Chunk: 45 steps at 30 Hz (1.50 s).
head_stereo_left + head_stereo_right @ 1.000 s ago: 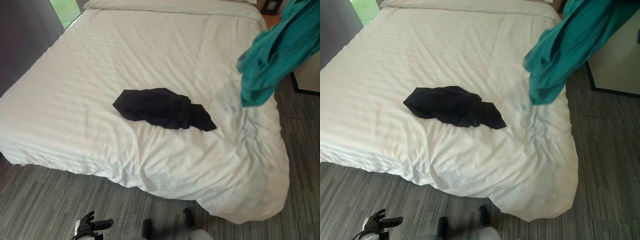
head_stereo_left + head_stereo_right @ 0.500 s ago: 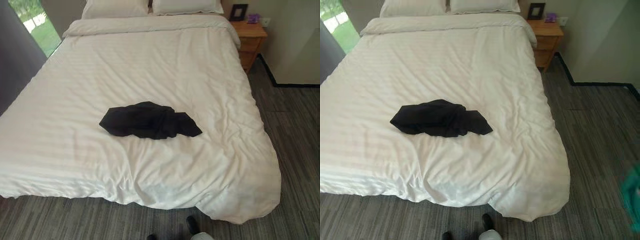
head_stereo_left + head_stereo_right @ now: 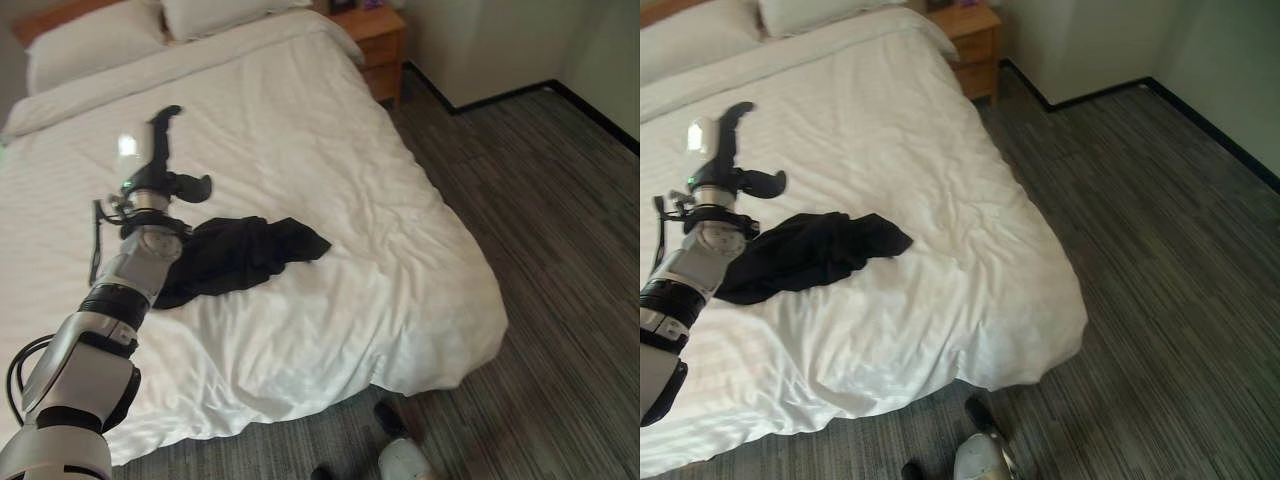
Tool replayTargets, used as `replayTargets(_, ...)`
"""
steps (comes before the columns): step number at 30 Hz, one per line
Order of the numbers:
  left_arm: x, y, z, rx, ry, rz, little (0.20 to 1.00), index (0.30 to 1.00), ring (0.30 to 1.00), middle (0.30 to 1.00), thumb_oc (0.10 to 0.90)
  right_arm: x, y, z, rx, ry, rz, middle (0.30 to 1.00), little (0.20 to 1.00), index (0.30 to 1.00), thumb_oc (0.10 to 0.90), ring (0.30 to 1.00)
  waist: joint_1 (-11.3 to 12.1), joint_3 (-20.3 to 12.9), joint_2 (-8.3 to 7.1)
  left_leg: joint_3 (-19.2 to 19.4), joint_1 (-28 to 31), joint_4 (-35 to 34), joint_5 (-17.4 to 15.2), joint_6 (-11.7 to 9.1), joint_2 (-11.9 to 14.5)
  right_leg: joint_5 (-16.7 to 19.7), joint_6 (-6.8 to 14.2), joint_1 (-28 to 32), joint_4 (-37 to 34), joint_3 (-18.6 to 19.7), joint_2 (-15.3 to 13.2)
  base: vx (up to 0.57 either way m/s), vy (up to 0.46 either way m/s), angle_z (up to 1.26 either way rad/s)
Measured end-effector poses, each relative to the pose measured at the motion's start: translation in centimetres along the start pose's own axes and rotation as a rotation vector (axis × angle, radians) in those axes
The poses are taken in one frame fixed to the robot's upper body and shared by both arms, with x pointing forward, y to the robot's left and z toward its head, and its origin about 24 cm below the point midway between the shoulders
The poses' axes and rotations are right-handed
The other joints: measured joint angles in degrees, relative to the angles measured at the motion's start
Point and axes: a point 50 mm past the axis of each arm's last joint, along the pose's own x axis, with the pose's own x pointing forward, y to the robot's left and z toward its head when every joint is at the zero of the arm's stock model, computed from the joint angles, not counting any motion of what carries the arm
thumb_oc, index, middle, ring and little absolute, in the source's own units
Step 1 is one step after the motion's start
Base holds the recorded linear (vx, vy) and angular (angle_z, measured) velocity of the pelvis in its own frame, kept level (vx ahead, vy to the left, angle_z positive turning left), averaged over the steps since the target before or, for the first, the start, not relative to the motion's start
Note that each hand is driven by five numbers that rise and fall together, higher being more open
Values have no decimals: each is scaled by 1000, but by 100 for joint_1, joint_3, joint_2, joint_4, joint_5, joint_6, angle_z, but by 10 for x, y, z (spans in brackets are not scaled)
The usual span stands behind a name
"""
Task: Pick up bed clothes into laundry basket.
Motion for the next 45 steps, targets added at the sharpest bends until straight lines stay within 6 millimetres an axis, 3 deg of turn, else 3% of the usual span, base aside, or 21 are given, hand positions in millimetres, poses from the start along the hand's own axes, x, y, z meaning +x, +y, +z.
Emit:
replayTargets(3,-1,-20,5,69,13,-61,900,900,900,900,800,-1,4,4,-21,-29,-5,300,300,300,400,300,-73,167,18,115,-45,25,12,-11,29,68,-56,-120,-1,116,51,4,-34,-27)
replayTargets(5,-4,-25,-5,110,63,-82,900,900,900,900,800,-1,7,5,-22,-32,-1,300,300,300,400,300,-75,216,48,133,-86,24,28,-37,60,68,-59,-186,0,152,89,3,-28,-15)
replayTargets(11,-15,-22,-48,245,259,-108,900,900,900,900,800,-5,23,19,-35,-91,37,300,300,300,400,300,58,256,72,130,-289,26,46,-65,109,66,-57,-393,0,140,154,-1,-6,0)
replayTargets(20,-22,-24,-67,320,330,-222,900,900,900,900,800,-9,31,42,-78,-185,43,300,300,300,400,300,284,273,48,-17,-349,26,47,-64,118,67,-59,-387,5,27,156,2,-11,6)
replayTargets(21,-28,-29,-73,300,358,-254,479,479,479,479,519,-10,32,46,-88,-199,47,300,300,300,400,300,261,274,46,-24,-337,25,47,-64,121,66,-58,-374,4,19,155,0,-39,5)
replayTargets(22,-31,-34,-72,291,358,-275,300,300,300,300,400,-11,34,53,-100,-222,52,300,300,300,400,300,308,275,45,-29,-337,26,49,-64,124,66,-57,-363,3,6,149,-8,-38,6)
replayTargets(26,-48,-66,-67,237,368,-360,300,300,300,300,400,-17,44,76,-206,-284,69,300,300,300,400,300,393,296,13,-104,-343,26,62,-65,122,70,-62,-342,2,-66,147,-3,-2,9)
replayTargets(30,-45,-63,-66,226,371,-336,300,300,300,300,400,-25,43,112,-205,-371,58,300,300,300,400,300,431,291,10,-103,-283,24,61,-64,123,69,-61,-282,0,-64,147,0,0,0)
replayTargets(34,-41,-61,-62,232,353,-345,300,300,300,300,400,-28,37,128,-207,-419,42,300,300,300,400,300,441,289,8,-102,-250,25,61,-64,130,93,-93,-247,0,-69,155,-42,-18,0)
replayTargets(36,-33,-53,-56,225,319,-336,300,300,300,300,400,-27,36,126,-211,-414,41,300,300,300,400,300,495,300,-17,-137,-210,27,88,-65,147,123,-129,-172,0,-134,146,-44,-52,15)
replayTargets(39,-13,-37,-27,226,170,-271,300,300,300,300,400,-21,36,106,-229,-366,48,300,300,300,400,300,671,348,-100,-282,-96,28,162,-124,181,110,-129,35,-2,-311,128,-47,-69,29)
replayTargets(43,6,-5,6,237,-6,-146,300,300,300,300,400,-21,46,93,-239,-340,88,300,300,300,400,300,756,422,-218,-519,14,26,203,-158,220,75,-176,272,-4,-556,135,-20,-46,33)
replayTargets(45,16,19,25,238,-93,-51,300,300,300,300,400,-22,51,92,-241,-339,115,300,300,300,400,300,911,439,-268,-562,106,24,200,-155,230,25,-141,387,-5,-594,132,-22,-28,14)
